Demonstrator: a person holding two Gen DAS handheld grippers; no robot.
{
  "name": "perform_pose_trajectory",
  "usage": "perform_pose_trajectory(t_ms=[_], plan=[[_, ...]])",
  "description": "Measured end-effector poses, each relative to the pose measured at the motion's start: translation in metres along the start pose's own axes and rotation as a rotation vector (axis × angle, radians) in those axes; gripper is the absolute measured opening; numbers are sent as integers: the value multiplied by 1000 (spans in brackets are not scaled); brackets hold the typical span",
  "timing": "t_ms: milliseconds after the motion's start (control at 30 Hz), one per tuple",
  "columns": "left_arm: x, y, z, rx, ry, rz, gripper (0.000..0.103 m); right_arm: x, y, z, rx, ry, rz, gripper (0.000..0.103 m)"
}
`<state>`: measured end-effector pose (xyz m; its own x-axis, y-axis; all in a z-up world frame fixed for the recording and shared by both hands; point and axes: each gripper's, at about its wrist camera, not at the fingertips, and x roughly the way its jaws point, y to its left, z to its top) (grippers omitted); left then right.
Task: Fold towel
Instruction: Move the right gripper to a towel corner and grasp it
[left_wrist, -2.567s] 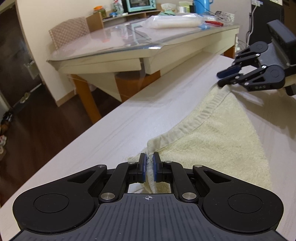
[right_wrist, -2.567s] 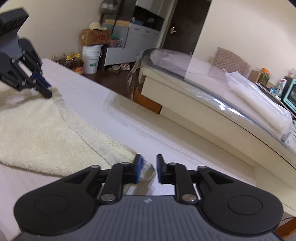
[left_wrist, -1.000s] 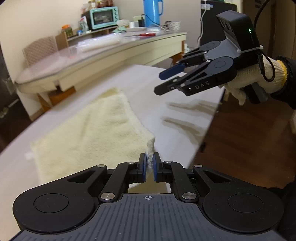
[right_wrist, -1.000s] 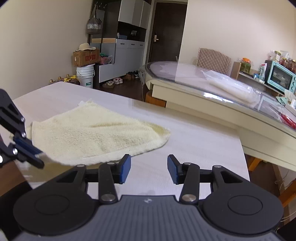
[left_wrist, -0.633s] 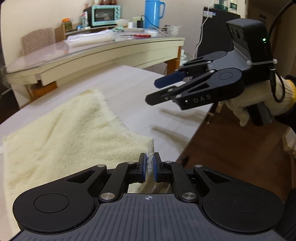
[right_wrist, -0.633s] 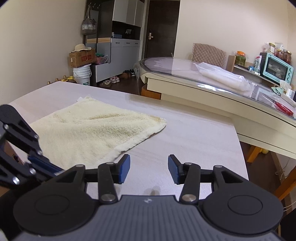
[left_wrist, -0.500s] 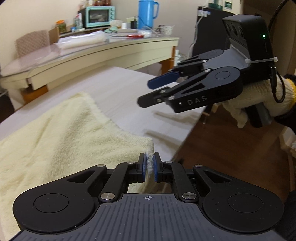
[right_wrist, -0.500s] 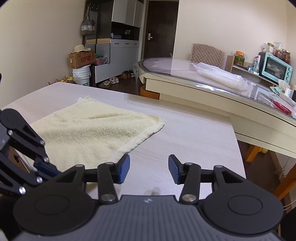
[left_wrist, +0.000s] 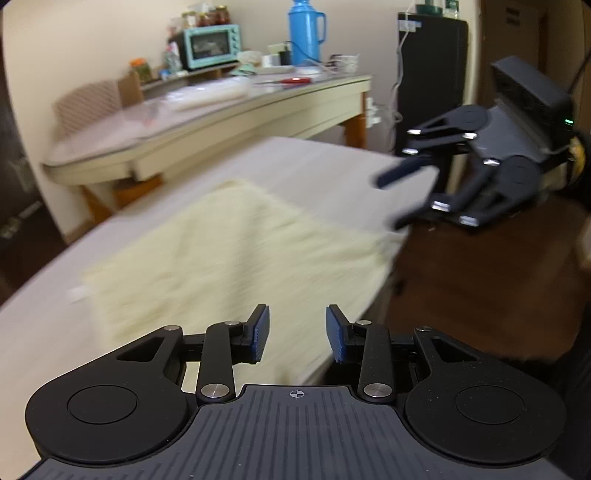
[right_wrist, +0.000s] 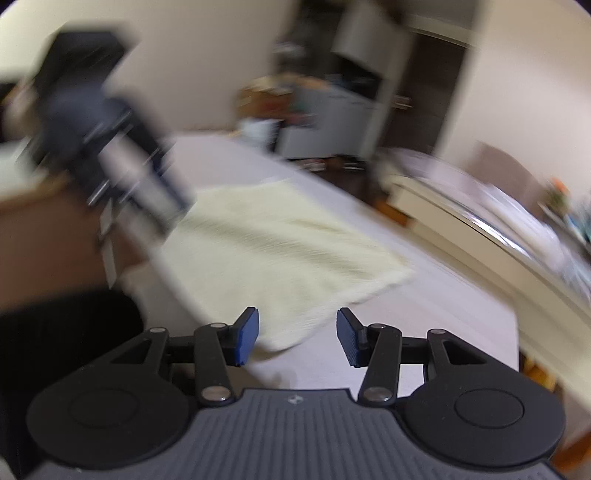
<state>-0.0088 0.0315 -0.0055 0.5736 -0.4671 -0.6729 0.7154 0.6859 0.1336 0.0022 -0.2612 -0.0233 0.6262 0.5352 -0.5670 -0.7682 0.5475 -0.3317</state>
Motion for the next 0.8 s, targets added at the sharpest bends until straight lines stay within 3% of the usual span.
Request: perform_pose_trajectory(t_ms=[167, 467, 633, 800], plan=[[-19, 12, -18, 56, 41, 25, 36, 11, 19, 7, -196, 43, 57, 45], [-20, 14, -30, 151, 128, 38, 36, 31, 28, 17, -407, 152, 127, 34], [-22, 14, -31, 163, 136, 63, 36, 34, 26, 17, -411, 179, 152, 22], [-21, 15, -35, 192, 138, 71, 36, 26, 28, 18, -402, 193, 158, 19]])
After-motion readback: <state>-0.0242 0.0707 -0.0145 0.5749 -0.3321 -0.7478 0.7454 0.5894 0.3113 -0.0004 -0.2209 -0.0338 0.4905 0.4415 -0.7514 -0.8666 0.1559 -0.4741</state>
